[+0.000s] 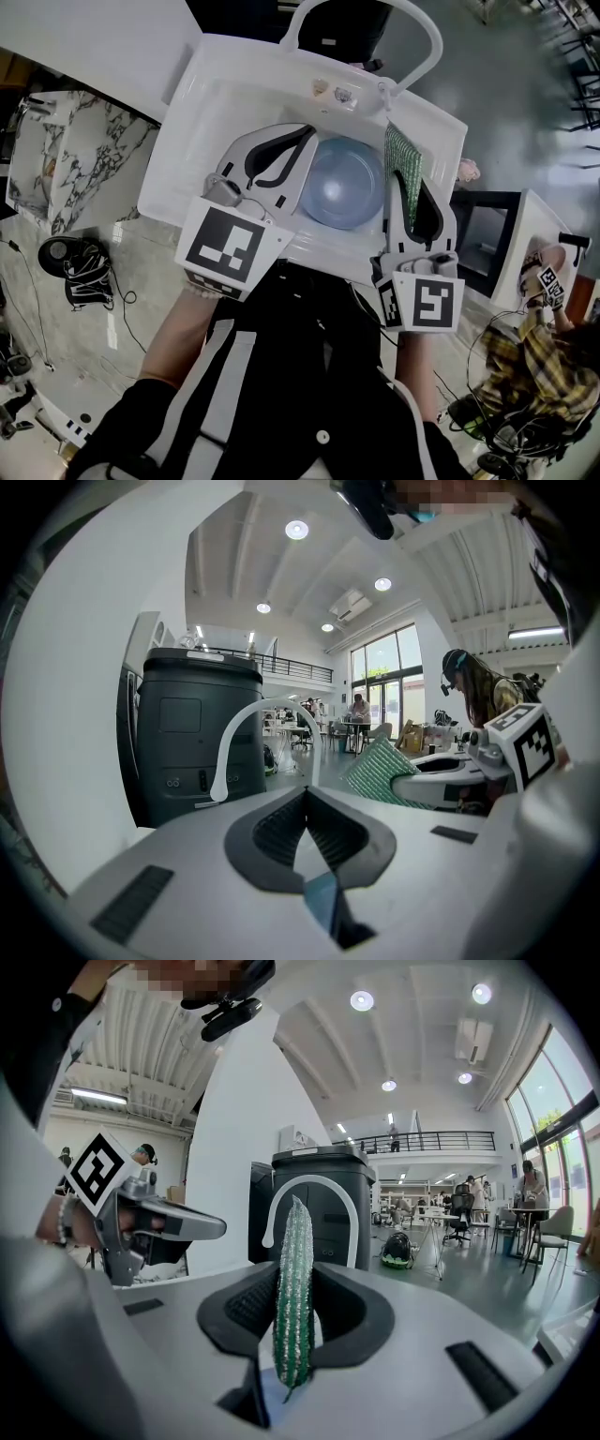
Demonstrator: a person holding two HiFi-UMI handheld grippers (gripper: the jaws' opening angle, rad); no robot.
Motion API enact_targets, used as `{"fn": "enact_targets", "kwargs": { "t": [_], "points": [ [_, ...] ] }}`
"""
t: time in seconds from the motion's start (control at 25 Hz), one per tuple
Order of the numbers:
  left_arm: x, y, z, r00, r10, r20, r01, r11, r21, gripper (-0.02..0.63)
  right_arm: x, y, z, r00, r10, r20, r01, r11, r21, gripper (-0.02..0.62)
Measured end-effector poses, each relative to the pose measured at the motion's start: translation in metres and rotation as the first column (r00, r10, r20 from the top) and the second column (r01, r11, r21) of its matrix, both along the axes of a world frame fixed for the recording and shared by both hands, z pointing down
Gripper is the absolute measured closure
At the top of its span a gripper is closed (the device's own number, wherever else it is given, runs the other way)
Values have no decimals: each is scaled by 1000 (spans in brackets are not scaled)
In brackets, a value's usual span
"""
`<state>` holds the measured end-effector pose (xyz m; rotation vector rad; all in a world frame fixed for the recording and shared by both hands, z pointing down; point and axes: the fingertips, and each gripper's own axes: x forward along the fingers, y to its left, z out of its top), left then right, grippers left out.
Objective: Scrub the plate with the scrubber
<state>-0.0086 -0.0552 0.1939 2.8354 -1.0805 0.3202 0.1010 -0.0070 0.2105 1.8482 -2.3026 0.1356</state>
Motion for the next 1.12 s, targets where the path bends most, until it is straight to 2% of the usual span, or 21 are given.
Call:
{"fn": "enact_targets", "kwargs": {
  "t": [0.68, 1.12],
  "points": [
    [-1, 1, 0, 1000, -3, 1, 3, 1000, -2, 606, -5, 0, 2, 1000, -16, -7, 15, 1000, -12, 500],
    [-3, 0, -3, 1000, 0, -4, 0, 1000, 30, 606, -10, 2, 2, 999, -25, -24, 25, 1000, -9, 500]
  ]
}}
